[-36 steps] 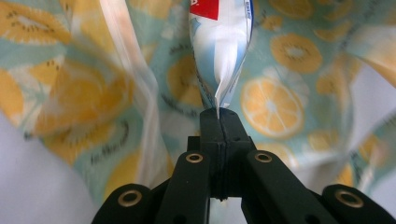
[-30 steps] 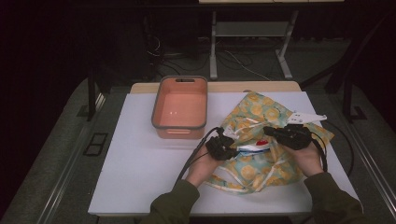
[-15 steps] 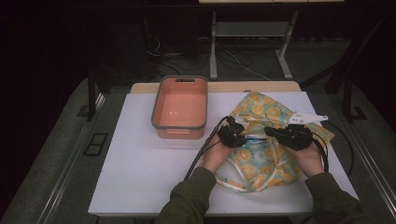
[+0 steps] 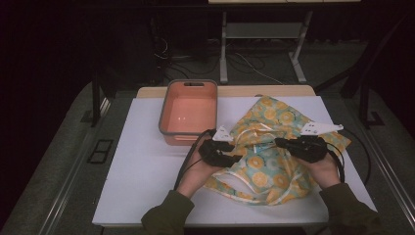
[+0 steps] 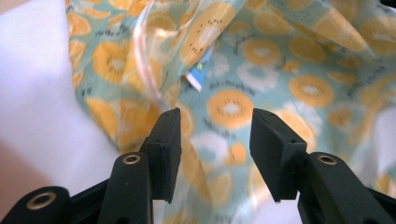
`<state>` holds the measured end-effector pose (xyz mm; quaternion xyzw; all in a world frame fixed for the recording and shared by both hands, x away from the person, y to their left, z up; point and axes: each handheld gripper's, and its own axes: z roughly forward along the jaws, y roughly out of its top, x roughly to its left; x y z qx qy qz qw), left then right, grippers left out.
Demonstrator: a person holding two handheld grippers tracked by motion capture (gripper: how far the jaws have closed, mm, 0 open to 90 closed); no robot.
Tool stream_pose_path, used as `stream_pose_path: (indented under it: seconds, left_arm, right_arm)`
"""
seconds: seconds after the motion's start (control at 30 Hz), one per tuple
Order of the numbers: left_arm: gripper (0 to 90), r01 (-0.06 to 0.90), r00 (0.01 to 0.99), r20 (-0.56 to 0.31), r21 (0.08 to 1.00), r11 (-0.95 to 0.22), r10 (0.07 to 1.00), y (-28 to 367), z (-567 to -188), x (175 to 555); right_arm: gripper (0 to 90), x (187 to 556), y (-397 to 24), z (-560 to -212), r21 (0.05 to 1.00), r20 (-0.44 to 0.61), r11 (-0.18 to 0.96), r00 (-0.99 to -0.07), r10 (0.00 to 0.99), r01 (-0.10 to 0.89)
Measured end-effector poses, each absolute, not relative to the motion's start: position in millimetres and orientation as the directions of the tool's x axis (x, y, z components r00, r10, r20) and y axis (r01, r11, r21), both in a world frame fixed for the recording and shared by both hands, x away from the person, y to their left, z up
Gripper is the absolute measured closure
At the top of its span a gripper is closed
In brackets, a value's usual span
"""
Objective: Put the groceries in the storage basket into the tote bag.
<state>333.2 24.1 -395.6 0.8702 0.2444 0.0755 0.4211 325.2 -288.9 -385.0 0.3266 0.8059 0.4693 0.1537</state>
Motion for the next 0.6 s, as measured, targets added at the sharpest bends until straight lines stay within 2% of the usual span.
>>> stream_pose_path:
  seconds: [0.33,0.6]
  left_arm:
    - [44.0,0.405,0.839,-0.089,0.761,-0.506,0.537,65,-407,320]
    - [40.6,0.430,0.825,-0.095,0.746,-0.509,0.558,63,-418,329]
  right_arm:
    - [89.7,303,-275,-395,0.818,0.061,0.427,-0.796,0.602,0.386]
    - [89.7,288,-260,-414,0.756,0.069,0.522,-0.840,0.538,0.396]
